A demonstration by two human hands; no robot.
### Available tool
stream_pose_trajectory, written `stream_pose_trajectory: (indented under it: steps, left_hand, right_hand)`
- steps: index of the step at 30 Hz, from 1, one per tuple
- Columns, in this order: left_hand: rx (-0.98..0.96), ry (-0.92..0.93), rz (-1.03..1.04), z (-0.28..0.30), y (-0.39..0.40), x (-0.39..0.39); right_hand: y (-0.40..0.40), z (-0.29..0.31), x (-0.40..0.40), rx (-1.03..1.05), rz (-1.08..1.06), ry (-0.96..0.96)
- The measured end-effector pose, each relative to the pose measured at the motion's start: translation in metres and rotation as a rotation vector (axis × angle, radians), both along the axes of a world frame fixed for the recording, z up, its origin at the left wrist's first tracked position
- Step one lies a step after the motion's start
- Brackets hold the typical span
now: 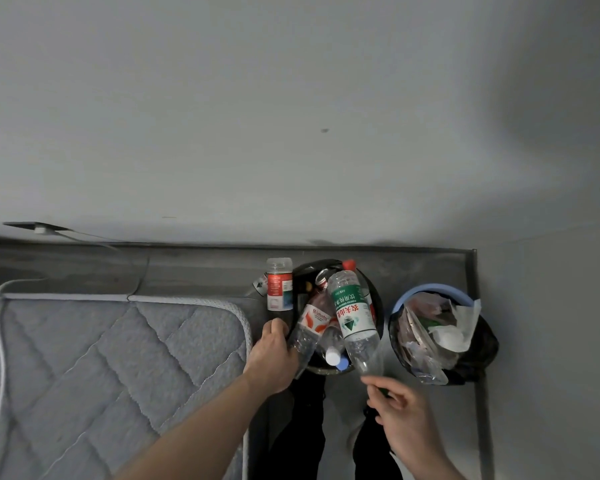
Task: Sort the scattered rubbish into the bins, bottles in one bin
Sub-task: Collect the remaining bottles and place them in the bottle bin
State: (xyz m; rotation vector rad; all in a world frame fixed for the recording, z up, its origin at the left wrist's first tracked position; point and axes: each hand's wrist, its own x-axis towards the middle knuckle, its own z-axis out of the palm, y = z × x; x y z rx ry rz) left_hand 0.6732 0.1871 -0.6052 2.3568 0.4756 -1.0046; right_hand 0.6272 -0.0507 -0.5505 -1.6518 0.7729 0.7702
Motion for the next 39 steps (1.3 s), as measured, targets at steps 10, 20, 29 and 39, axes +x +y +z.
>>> stream_pose_trajectory:
  steps: [10, 20, 29, 39]
  left_hand:
    - [-0.022, 0.084, 0.254, -0.019, -0.016, 0.031]
    - [-0.068, -0.063, 0.334, -0.010, -0.002, 0.042]
    - [-0.180, -0.179, 0.084, -0.010, 0.004, 0.057]
    - [-0.120, -0.089, 0.014, -0.012, -0.014, 0.099]
  right_hand:
    - [0.005, -0.011, -0.009, -0.041, 0.072, -0.032]
    - [0.051, -0.033, 0.017, -0.008, 0.310, -0.089]
    - [0.043, -0.062, 0.026, -0.138, 0.331, -0.042]
    - [0.026, -0.087, 0.041, -0.227, 0.440, 0.014]
